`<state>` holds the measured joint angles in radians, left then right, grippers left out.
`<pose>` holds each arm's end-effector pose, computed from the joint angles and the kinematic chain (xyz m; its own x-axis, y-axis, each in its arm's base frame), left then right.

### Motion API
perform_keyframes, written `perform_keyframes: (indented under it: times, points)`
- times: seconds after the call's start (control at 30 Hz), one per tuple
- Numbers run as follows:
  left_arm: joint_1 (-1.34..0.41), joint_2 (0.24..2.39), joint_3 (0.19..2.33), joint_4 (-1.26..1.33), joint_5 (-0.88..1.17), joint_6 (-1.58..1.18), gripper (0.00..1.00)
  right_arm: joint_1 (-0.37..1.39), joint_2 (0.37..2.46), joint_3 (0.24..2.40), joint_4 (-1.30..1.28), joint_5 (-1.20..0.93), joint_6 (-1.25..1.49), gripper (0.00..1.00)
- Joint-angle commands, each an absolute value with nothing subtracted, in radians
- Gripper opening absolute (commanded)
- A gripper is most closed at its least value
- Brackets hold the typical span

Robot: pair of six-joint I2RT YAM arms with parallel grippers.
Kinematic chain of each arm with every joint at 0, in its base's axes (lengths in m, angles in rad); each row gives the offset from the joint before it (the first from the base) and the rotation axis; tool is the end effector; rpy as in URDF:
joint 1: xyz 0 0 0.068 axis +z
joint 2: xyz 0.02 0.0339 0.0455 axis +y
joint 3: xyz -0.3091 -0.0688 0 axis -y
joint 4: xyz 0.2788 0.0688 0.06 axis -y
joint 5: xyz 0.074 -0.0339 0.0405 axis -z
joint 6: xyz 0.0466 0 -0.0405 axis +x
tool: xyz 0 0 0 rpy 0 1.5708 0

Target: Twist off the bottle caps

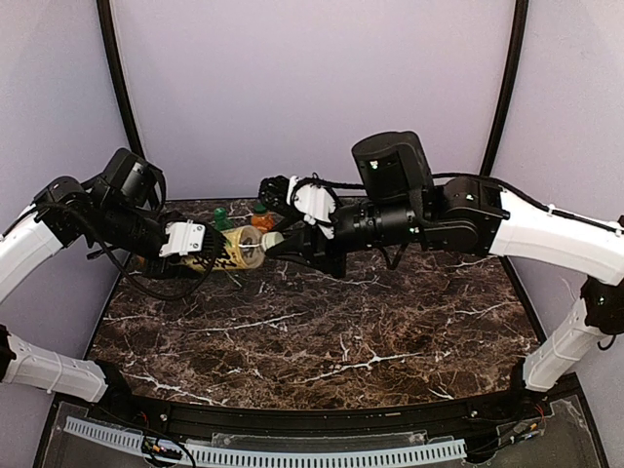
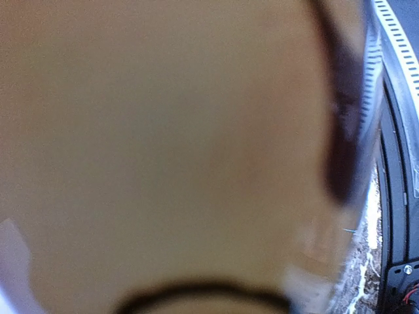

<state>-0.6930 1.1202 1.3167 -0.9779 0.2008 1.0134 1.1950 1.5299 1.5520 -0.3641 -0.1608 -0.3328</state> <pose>0.1726 -0.1554 0.4207 0.3371 0.8010 -0.4947 0.8486 -0.0309 0.5282 0.1391 0.3728 0.4482 0.2017 -0.3674 -0.9079 -0.9604 0.1079 -0.2570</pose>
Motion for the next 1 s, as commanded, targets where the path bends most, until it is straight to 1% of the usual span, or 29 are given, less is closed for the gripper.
perform_keyframes:
  times: [0.0, 0.17, 0.2, 0.27, 0.33, 0.37, 0.53, 0.6, 0.67, 0.73, 0.8, 0.83, 0.87, 0.9, 0.93, 0.97]
  points:
    - [-0.733, 1.154, 1.367, -0.989, 0.461, 1.025, 0.16, 1.258, 1.607, 1.561, -0.375, -0.130, -0.619, 0.00]
    - [-0.732, 1.150, 1.365, -0.957, 0.445, 1.012, 0.16, 1.261, 1.576, 1.515, -0.343, -0.064, -0.744, 0.01]
    - [-0.732, 1.150, 1.365, -0.955, 0.437, 1.010, 0.16, 1.263, 1.568, 1.504, -0.325, -0.053, -0.757, 0.09]
    - [-0.733, 1.150, 1.364, -0.948, 0.424, 1.006, 0.16, 1.266, 1.552, 1.484, -0.282, -0.034, -0.757, 0.36]
    - [-0.733, 1.149, 1.359, -0.941, 0.413, 1.000, 0.16, 1.267, 1.525, 1.466, -0.234, -0.031, -0.725, 0.56]
    - [-0.733, 1.145, 1.355, -0.937, 0.411, 0.998, 0.16, 1.266, 1.500, 1.456, -0.208, -0.028, -0.694, 0.63]
    - [-0.733, 1.117, 1.306, -0.915, 0.369, 0.993, 0.16, 1.254, 1.351, 1.299, 0.002, -0.035, -0.578, 0.85]
    - [-0.733, 1.112, 1.290, -0.888, 0.342, 0.985, 0.16, 1.240, 1.302, 1.247, 0.058, -0.043, -0.522, 0.98]
    - [-0.732, 1.109, 1.281, -0.844, 0.310, 0.968, 0.17, 1.221, 1.279, 1.233, 0.057, -0.035, -0.446, 0.99]
    - [-0.732, 1.108, 1.274, -0.746, 0.259, 0.941, 0.19, 1.194, 1.273, 1.239, 0.049, -0.057, -0.331, 0.99]
    - [-0.733, 1.105, 1.253, -0.629, 0.175, 0.923, 0.22, 1.149, 1.292, 1.274, 0.041, -0.095, -0.144, 0.98]
    - [-0.732, 1.102, 1.226, -0.584, 0.097, 0.921, 0.22, 1.132, 1.312, 1.306, 0.026, -0.097, -0.043, 0.99]
    - [-0.733, 1.096, 1.209, -0.479, 0.055, 0.925, 0.22, 1.118, 1.345, 1.348, 0.009, -0.082, 0.081, 0.98]
    - [-0.732, 1.091, 1.166, -0.422, -0.045, 0.950, 0.22, 1.115, 1.368, 1.387, -0.011, -0.046, 0.172, 0.97]
    - [-0.732, 1.080, 1.141, -0.298, -0.091, 0.968, 0.22, 1.111, 1.390, 1.422, -0.043, 0.005, 0.261, 0.95]
    - [-0.732, 1.074, 1.096, -0.242, -0.158, 1.016, 0.22, 1.104, 1.407, 1.455, -0.068, 0.052, 0.351, 0.92]
